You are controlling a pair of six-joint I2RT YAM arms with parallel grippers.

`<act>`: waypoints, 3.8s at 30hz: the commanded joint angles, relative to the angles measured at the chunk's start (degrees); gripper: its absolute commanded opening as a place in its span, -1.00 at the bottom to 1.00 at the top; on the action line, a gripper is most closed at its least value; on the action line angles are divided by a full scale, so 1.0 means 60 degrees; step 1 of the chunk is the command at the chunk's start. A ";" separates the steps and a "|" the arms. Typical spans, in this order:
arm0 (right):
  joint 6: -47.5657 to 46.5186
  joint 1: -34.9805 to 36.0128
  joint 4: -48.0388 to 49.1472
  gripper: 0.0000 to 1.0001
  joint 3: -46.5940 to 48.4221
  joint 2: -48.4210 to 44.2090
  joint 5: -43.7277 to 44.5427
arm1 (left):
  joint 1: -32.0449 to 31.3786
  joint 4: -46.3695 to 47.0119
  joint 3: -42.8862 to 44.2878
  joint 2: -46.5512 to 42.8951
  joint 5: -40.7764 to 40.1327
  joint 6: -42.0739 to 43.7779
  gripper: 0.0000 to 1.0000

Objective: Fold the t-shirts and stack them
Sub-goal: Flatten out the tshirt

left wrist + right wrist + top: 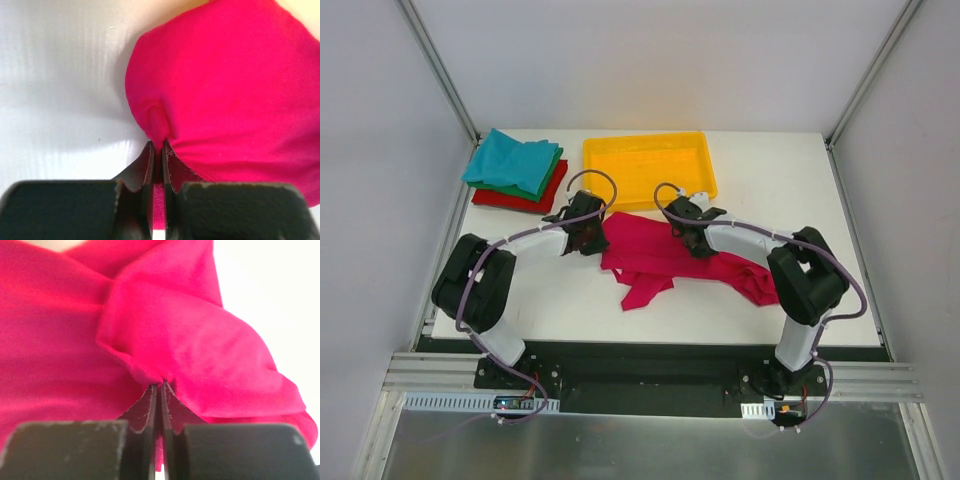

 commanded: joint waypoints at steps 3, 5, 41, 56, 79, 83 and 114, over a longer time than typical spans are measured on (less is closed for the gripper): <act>0.0014 -0.0343 -0.0659 -0.99 -0.0863 -0.2169 0.1344 | 0.0070 -0.0577 -0.0270 -0.1450 -0.0970 0.0745 -1.00; -0.0147 -0.0402 -0.0761 -0.99 -0.1083 -0.3033 0.1564 | 0.0070 -0.0840 -0.0241 -0.1860 -0.1218 0.0922 -1.00; -0.3517 -0.0549 -0.3677 -0.99 0.5775 -0.9046 0.0839 | -0.0047 -0.2628 0.3307 -1.0185 -0.1492 0.2154 -1.00; -0.2771 -0.4431 0.0808 0.56 -0.0192 -0.4270 -0.1439 | 0.0509 -0.3258 0.0769 -0.3738 -0.3535 0.0775 0.69; -0.0823 -0.3757 0.1260 0.92 -0.1230 -0.3008 -0.4691 | 0.0524 -0.1720 0.3477 0.0582 0.0918 0.1069 0.98; -0.0778 -0.3772 0.1275 0.92 -0.1464 -0.3007 -0.4192 | 0.0524 -0.1662 0.4094 0.1549 0.1607 0.0821 0.98; -0.0397 -0.5251 0.1187 0.92 -0.0059 -0.0445 -0.4265 | 0.0408 -0.0799 1.0159 0.6634 0.3015 -0.0937 0.98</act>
